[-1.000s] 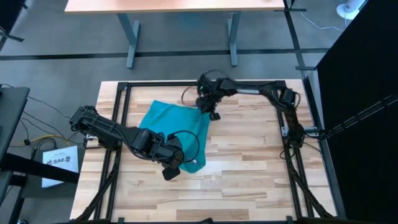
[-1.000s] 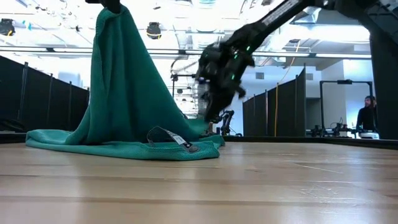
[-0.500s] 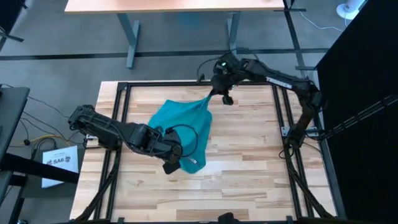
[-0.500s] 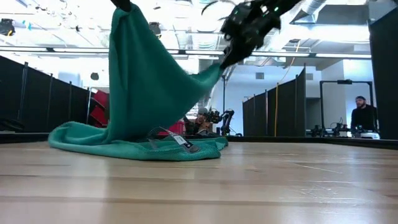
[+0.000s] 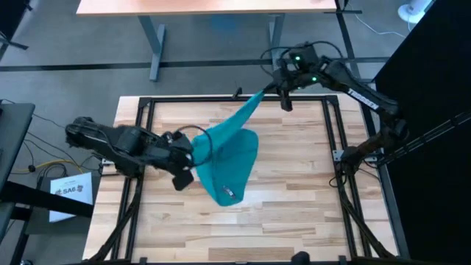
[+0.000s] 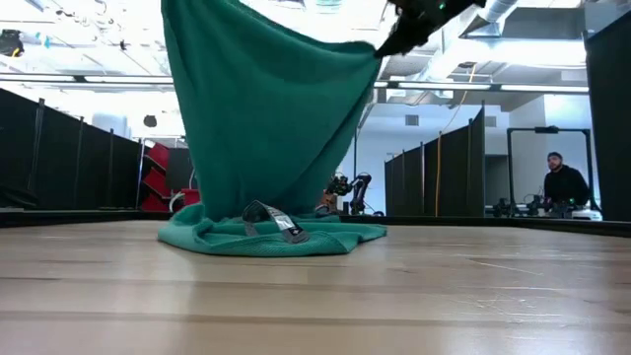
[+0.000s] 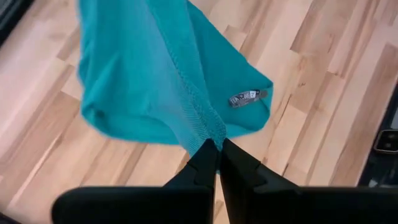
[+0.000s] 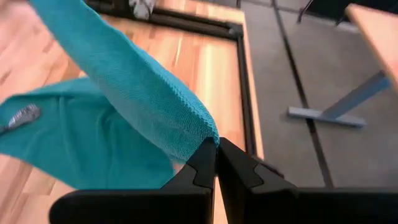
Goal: Roll towel
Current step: Roll the blue towel
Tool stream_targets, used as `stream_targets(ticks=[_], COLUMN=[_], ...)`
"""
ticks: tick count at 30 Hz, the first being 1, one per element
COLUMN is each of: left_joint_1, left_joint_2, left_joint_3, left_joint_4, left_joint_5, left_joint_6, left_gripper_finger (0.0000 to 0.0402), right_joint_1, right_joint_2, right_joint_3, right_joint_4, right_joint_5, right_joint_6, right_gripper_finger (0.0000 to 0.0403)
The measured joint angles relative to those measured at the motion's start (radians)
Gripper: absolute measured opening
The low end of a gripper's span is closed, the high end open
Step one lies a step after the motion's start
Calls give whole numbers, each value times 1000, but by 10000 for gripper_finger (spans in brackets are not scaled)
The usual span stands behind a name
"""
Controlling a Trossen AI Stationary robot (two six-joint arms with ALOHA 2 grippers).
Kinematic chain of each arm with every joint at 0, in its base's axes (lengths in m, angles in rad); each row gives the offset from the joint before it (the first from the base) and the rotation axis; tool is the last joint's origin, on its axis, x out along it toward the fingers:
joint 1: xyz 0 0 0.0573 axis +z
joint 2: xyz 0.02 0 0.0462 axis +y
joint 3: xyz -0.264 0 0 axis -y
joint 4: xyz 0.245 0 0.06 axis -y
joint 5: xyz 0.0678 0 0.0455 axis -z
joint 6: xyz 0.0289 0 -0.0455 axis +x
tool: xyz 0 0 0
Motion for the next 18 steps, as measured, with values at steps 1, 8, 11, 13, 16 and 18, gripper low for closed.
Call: stream_targets(ticks=[1, 8, 11, 13, 16, 18], left_joint_1=[8, 98, 150, 189, 255, 303], left_joint_2=[-17, -134, -169, -192, -223, -232], left_joint_3=[0, 0, 0, 0, 1, 18], left_joint_4=[-5, -9, -9, -9, -7, -8], left_joint_5=[-4, -7, -6, -6, 3, 18], left_joint_6=[10, 135, 204, 257, 329, 368], left_gripper_finger=[0, 0, 0, 0, 0, 0], right_joint_1=[0, 0, 1, 7, 16, 17], right_joint_2=[-11, -49, -47, -46, -45, -44], right_joint_3=[0, 1, 2, 2, 2, 2], right_joint_4=[1, 13, 22, 44, 94, 123], right_joint_5=[0, 60, 64, 65, 66, 66], right_joint_6=[7, 57, 80, 88, 105, 109], right_gripper_finger=[0, 0, 0, 0, 0, 0])
